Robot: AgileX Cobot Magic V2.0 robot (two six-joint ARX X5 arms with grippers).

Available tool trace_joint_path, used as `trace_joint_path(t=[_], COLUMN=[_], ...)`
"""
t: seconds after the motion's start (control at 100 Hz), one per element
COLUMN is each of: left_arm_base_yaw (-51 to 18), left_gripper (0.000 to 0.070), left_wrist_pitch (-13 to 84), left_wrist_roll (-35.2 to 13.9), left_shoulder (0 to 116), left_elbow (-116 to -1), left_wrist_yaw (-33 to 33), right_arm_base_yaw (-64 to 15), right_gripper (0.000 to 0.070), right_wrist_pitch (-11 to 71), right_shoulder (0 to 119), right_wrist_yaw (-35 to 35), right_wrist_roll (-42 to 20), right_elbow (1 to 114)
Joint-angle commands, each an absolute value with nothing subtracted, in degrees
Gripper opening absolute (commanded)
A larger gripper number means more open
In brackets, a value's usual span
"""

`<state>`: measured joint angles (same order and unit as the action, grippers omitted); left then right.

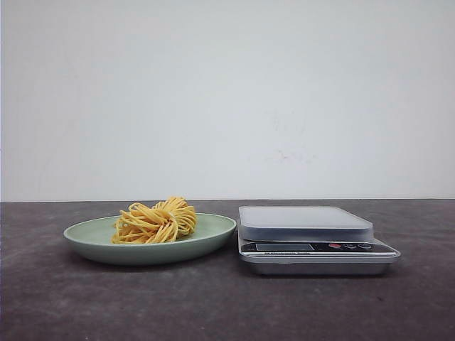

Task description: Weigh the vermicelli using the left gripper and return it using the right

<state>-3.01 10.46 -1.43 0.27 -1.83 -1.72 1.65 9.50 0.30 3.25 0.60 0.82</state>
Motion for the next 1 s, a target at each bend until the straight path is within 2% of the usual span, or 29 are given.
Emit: trace_joint_path(t=[0.0,0.2,0.43,0.51,0.67,0.8,0.84,0.91,0.99], left_arm_base_yaw=[-3.0,-3.0,-3.0,-3.0,-3.0,-3.0,-3.0,-3.0,-3.0], left_gripper=[0.0012,0.0012,0.0012,0.0012,0.0011,0.0011,0.0011,0.0012,0.0012], left_wrist_pitch=[10.7,10.7,8.8,7.5,2.9,0.1,-1.0,-3.1,-2.0], left_wrist_roll=[-0.9,-0.9,-0.9,-3.3,-5.7,-5.8,-7.3,-13.9,-18.7], left_shoulder=[0.2,0.2,0.2,0.2,0.2,0.2,0.2,0.2,0.5], left_elbow=[-0.8,-0.8,-0.8,-0.8,-0.8,-0.8,-0.8,-1.4,-4.1], left_wrist_yaw=[-1.9,-1.9,-1.9,-2.0,-2.0,-1.5,-0.6,1.2,1.5], right_arm_base_yaw=[1.6,1.6,1.6,1.6,1.6,1.6,1.6,1.6,1.6], right_gripper=[0.0007,0.0006,0.0006,0.0006,0.0006,0.0006,0.0006,0.0006,0.0004], right_wrist_pitch=[8.8,8.6,6.2,5.5,6.3,5.9,6.0,5.5,5.3], right_shoulder=[0.2,0.2,0.2,0.2,0.2,0.2,0.2,0.2,0.2], right_wrist_yaw=[3.3,3.4,6.1,6.2,6.5,10.4,12.0,13.1,14.2], right_wrist_roll=[0.0,-0.1,-3.7,-4.7,-10.5,-15.5,-18.4,-24.0,-25.8], right_elbow=[0.7,0.7,0.7,0.7,0.7,0.9,1.3,2.4,5.0])
